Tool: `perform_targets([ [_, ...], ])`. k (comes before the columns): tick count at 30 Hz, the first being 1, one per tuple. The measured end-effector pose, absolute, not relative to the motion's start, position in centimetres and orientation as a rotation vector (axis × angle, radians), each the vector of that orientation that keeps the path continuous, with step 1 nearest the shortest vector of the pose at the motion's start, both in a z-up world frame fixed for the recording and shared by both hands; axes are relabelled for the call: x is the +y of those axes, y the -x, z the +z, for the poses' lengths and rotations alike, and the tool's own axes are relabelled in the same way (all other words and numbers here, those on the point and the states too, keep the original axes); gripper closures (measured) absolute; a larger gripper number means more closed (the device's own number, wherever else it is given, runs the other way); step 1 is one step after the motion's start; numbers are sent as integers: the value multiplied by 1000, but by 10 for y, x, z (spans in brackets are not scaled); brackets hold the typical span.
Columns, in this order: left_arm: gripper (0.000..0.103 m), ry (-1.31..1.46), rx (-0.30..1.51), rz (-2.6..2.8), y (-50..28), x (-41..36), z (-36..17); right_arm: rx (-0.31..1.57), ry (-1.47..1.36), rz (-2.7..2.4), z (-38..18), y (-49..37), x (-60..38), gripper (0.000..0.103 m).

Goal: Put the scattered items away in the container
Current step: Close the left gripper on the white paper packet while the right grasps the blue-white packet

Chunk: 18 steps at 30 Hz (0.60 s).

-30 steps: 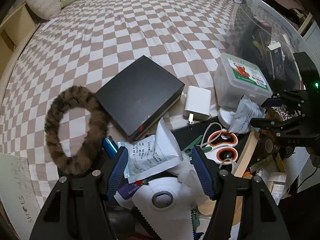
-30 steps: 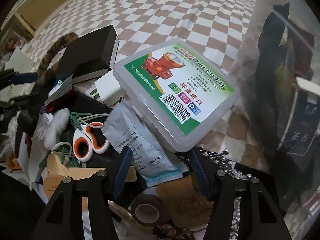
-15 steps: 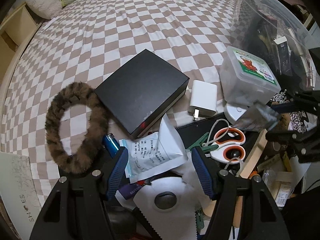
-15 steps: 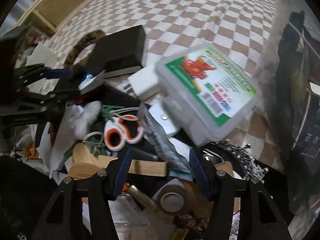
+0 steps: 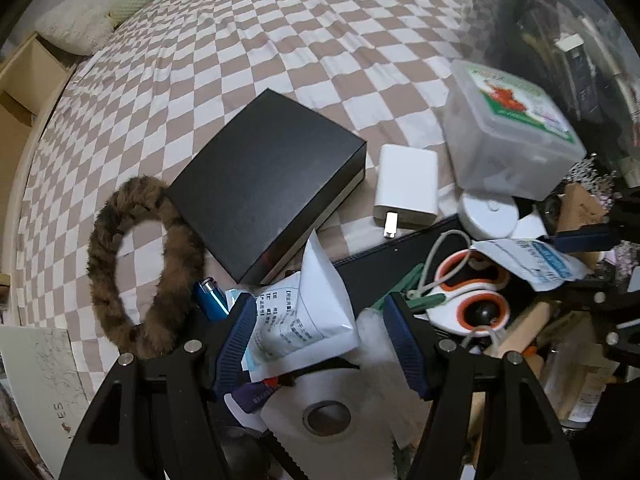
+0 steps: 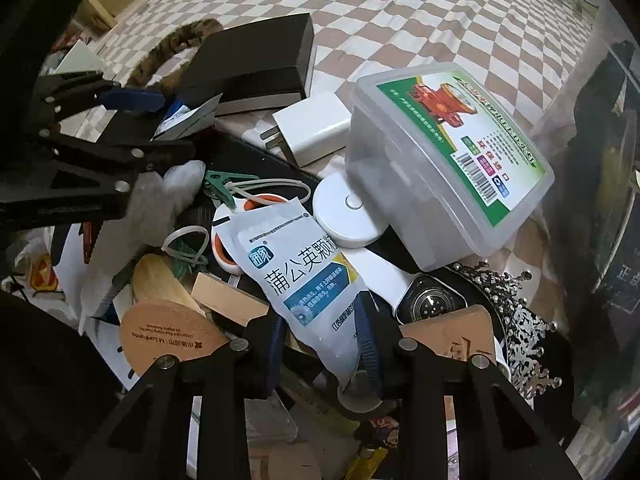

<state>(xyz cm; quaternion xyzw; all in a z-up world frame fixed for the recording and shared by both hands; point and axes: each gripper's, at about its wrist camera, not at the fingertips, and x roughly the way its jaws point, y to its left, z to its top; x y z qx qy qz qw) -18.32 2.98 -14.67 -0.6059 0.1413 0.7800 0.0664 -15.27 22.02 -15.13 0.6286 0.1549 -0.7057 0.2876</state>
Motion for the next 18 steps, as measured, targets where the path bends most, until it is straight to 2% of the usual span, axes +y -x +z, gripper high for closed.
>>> perform_targets([
  [12,37,1834,406,2461,193,-8,-143,407,-1710,-1926,-152,160,218,68],
  [14,41,1826,393,2476,193,-12,-142,411,-1709,-1934,-151,160,216,68],
  [15,48,1822,382,2480,194,-14,-141,410,-1709,-1937,-151,160,215,68],
  [18,50,1813,360,2481,195,-19,-141,408,-1711,-1944,-151,162,211,68],
])
